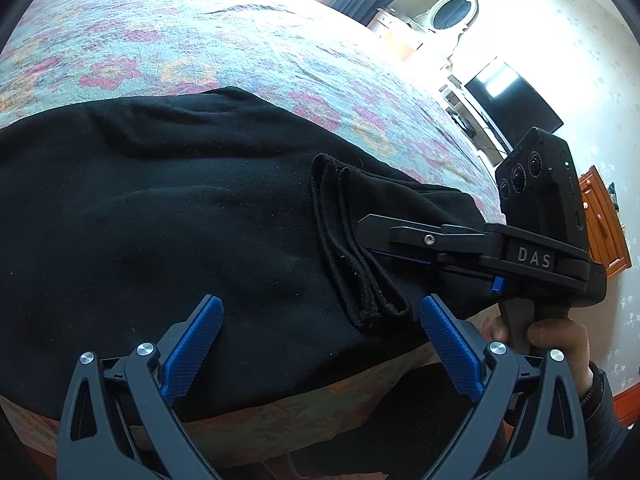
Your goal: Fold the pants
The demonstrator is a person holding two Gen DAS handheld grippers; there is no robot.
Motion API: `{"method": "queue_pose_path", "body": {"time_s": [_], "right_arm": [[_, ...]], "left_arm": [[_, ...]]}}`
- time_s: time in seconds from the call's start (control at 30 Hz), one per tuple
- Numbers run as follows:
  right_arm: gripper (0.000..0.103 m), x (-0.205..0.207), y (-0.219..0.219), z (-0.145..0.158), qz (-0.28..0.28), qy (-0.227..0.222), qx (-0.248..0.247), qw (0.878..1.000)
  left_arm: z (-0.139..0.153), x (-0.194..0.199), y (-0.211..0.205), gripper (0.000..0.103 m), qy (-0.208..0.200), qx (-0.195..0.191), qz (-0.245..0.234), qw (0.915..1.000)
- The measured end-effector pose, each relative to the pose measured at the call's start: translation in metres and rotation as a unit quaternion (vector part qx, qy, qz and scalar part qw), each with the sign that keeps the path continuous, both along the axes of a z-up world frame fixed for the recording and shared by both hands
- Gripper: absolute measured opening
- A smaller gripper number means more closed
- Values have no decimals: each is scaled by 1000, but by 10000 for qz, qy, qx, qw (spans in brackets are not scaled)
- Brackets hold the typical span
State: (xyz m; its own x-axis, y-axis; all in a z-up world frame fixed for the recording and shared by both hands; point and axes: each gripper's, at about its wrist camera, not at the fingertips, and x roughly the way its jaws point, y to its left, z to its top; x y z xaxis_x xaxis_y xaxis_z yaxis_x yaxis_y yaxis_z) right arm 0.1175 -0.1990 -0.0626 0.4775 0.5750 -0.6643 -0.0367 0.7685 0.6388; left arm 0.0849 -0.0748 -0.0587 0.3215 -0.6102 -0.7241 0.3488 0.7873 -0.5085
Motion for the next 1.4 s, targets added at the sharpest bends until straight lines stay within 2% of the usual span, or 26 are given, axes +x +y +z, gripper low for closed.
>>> {"method": "queue_pose_path", "body": {"time_s": [0.1,0.2,0.27,0.33,0.43,0.53,0.6,0.67,0.77,0.93,1.07,1.17,1.3,1.4], "right_arm": [[53,-13,-17,10,-233,-222,166,9993],[53,-28,-38,16,-566,-405,-42,9976],[53,-34,-46,11,-685,-381,38,9969],[53,-37,-46,4,-657,-383,143,9970],[53,-35,-34,-4,-496,-375,29,9981],[53,-29,-14,-12,-239,-224,-449,9985],[57,-29,-6,-10,-160,-277,-750,9967],[68,-28,-2,-8,-96,-276,-730,9969],[69,-28,2,-3,-86,-319,-850,9958],[69,-40,-5,15,-357,-613,-678,9952],[71,-46,-8,28,-383,-742,-737,9938],[73,-49,-8,30,-380,-780,-636,9942],[75,-54,-6,29,-282,-787,-583,9948],[75,-58,5,31,-161,-781,-557,9953]], "left_arm": [[-1,0,1,98,14,-39,15,10000],[-2,0,2,98,20,-71,43,10000],[-3,0,2,98,10,-78,46,10000],[-3,-1,3,98,3,-76,41,10000],[-2,-2,4,98,-2,-106,54,9999],[-4,-2,5,98,1,-124,57,9999],[-4,-2,6,98,-13,-113,35,9999],[-3,-2,7,98,-20,-110,27,9999],[1,-2,9,98,-29,-155,95,9998],[18,-1,28,98,-261,-202,135,9994],[25,2,68,98,-282,-411,235,9985],[25,7,120,98,-193,-681,604,9957],[18,11,205,98,-78,-1110,1306,9852],[6,14,265,98,-47,-1480,1804,9724]]}}
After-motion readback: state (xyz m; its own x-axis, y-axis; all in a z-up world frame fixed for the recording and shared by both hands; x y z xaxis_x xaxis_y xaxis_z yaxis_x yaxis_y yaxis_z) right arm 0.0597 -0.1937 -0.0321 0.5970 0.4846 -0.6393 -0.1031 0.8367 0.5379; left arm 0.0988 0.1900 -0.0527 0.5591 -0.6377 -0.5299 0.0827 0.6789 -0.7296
